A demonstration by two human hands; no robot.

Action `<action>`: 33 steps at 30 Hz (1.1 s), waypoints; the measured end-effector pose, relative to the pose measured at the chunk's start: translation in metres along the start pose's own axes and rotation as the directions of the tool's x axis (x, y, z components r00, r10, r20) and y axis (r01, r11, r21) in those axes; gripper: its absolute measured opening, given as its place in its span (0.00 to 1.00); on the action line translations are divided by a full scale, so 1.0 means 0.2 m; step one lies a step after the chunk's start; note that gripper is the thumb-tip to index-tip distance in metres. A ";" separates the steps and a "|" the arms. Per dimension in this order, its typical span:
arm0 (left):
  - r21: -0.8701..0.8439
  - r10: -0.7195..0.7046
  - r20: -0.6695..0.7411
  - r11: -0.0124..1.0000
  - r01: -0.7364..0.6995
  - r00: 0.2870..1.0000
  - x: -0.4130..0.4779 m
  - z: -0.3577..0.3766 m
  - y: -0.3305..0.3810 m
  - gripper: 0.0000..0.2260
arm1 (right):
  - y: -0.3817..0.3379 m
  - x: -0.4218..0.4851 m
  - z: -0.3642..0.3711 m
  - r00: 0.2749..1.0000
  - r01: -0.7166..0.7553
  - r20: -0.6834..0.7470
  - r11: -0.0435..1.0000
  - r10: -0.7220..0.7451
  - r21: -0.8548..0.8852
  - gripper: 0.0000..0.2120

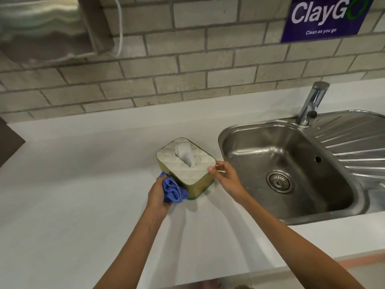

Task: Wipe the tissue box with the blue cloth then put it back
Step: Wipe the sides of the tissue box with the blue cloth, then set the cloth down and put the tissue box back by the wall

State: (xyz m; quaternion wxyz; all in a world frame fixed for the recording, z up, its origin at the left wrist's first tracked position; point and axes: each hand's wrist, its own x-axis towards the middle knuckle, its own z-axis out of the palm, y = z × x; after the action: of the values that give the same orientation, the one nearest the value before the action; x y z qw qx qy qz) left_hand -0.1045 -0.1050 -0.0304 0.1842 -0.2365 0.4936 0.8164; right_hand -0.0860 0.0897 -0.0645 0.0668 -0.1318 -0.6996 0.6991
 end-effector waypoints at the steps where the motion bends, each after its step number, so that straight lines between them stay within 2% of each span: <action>1: 0.020 0.005 -0.016 1.000 -0.005 1.000 0.01 0.00 0.02 0.08 | 0.00 -0.01 0.01 1.000 0.009 -0.012 1.000 -0.009 0.000 0.12; 6: 0.110 0.024 -0.082 0.994 -0.014 0.996 0.09 0.01 0.10 0.07 | 0.02 -0.02 0.05 0.996 0.004 -0.091 1.000 -0.002 0.019 0.15; 10: 0.137 0.074 -0.076 0.989 -0.063 0.994 0.15 0.03 0.14 0.04 | 0.03 0.01 0.08 0.990 -0.020 -0.141 0.999 0.014 -0.045 0.19; 18: 0.034 0.089 -0.094 0.996 -0.086 0.992 0.12 -0.06 0.17 0.05 | 0.00 0.04 0.14 0.980 -0.116 -0.171 0.992 0.106 -0.047 0.25; 21: 0.015 -0.016 -0.002 1.000 0.016 1.000 0.00 -0.14 0.11 0.11 | -0.03 -0.08 0.13 0.970 0.026 -0.236 0.987 -0.063 -0.158 0.21; 22: 0.004 -0.074 0.040 0.997 0.074 0.996 -0.05 -0.15 0.08 0.12 | -0.05 -0.14 0.12 0.972 0.094 -0.193 0.973 -0.136 -0.212 0.20; 24: -0.048 -0.183 0.106 0.981 0.189 0.977 -0.13 -0.15 0.03 0.14 | -0.10 -0.25 0.11 0.977 0.208 0.024 0.927 -0.212 -0.313 0.21; 26: -0.061 -0.255 0.169 0.961 0.268 0.952 -0.18 -0.13 -0.03 0.16 | -0.16 -0.36 0.12 0.940 0.313 0.267 0.848 -0.212 -0.427 0.27; 28: -0.036 -0.309 0.242 0.944 0.327 0.920 -0.21 -0.10 -0.08 0.18 | -0.20 -0.43 0.14 0.880 0.434 0.422 0.728 -0.217 -0.531 0.33; 30: -0.033 -0.329 0.292 0.935 0.353 0.898 -0.23 -0.07 -0.11 0.18 | -0.21 -0.46 0.15 0.854 0.495 0.467 0.641 -0.231 -0.587 0.34; 33: -0.004 -0.327 0.364 0.936 0.352 0.872 -0.22 -0.04 -0.13 0.15 | -0.23 -0.46 0.13 0.892 0.434 0.397 0.656 -0.217 -0.617 0.26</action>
State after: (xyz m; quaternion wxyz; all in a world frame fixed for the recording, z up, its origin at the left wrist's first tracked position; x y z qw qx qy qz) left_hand -0.0529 -0.1026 -0.0269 0.4030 -0.1731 0.3736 0.8173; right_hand -0.0091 0.0406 -0.0114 0.0357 0.0854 -0.9227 0.3741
